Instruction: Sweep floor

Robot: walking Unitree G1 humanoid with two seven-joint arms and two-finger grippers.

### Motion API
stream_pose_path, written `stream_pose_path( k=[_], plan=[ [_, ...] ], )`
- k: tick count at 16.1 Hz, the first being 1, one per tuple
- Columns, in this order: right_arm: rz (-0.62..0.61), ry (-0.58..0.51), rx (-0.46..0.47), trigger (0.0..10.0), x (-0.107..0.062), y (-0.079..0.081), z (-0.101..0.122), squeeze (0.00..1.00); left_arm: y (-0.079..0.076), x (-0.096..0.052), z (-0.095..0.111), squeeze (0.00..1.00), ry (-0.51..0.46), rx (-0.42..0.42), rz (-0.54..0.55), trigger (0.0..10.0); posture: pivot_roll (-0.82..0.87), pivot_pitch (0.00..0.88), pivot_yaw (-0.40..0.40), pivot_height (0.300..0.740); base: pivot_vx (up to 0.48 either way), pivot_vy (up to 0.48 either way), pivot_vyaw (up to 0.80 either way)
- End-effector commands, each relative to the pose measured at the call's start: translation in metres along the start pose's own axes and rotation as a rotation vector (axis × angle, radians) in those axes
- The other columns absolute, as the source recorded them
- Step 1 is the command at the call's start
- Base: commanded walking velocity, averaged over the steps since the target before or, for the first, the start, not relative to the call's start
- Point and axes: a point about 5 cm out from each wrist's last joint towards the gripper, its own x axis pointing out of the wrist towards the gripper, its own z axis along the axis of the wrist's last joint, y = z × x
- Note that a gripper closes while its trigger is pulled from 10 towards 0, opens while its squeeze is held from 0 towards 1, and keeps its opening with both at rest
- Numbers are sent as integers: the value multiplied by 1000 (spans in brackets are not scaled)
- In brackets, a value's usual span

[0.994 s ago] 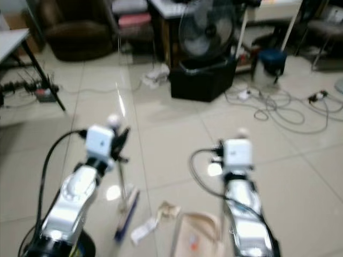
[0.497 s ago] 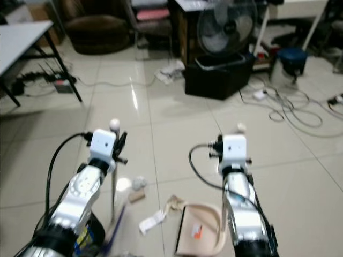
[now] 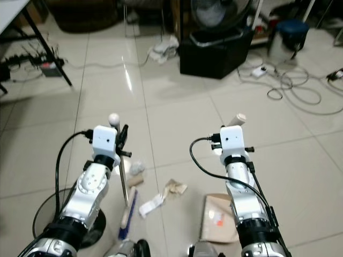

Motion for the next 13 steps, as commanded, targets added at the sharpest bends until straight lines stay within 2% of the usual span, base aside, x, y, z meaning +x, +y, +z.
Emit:
stream_pose_path(
  k=[1,3,6,7,10,13],
  plan=[
    [-7,-36,-2,10000,5,1,5,0,4,5,7,0,-42,-3,33,10000,-55,258,119,740,0,0,0],
    [8,-61,27,10000,7,8,8,0,-3,9,10,0,-65,-21,20,10000,-42,275,133,740,0,0,0],
    [63,-105,46,10000,5,28,13,0,-9,15,13,0,-70,-39,12,10000,-33,287,145,740,0,0,0],
    [113,-147,41,10000,1,45,17,0,-16,19,17,0,-76,-60,3,10000,-24,292,148,740,0,0,0],
    [167,-189,60,10000,-5,64,21,0,-26,23,20,0,-84,-91,-13,10000,-11,296,151,740,0,0,0],
    [210,-201,50,10000,-12,82,20,0,-36,23,22,0,-83,-171,-22,10000,1,296,156,740,0,0,0]
  ],
)
